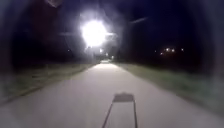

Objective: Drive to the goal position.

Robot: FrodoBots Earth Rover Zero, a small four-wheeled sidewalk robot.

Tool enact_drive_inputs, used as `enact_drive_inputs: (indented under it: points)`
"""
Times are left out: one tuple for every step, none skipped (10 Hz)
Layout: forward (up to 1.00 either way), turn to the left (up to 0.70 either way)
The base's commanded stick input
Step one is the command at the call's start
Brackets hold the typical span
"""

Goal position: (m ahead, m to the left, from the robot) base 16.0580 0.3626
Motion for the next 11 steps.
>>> enact_drive_inputs:
  points:
    - [1.0,0.0]
    - [1.0,0.0]
    - [1.0,0.0]
    - [1.0,0.0]
    - [1.0,0.0]
    - [1.0,0.0]
    - [1.0,0.0]
    - [1.0,0.0]
    - [1.0,0.0]
    - [1.0,0.0]
    - [1.0,0.0]
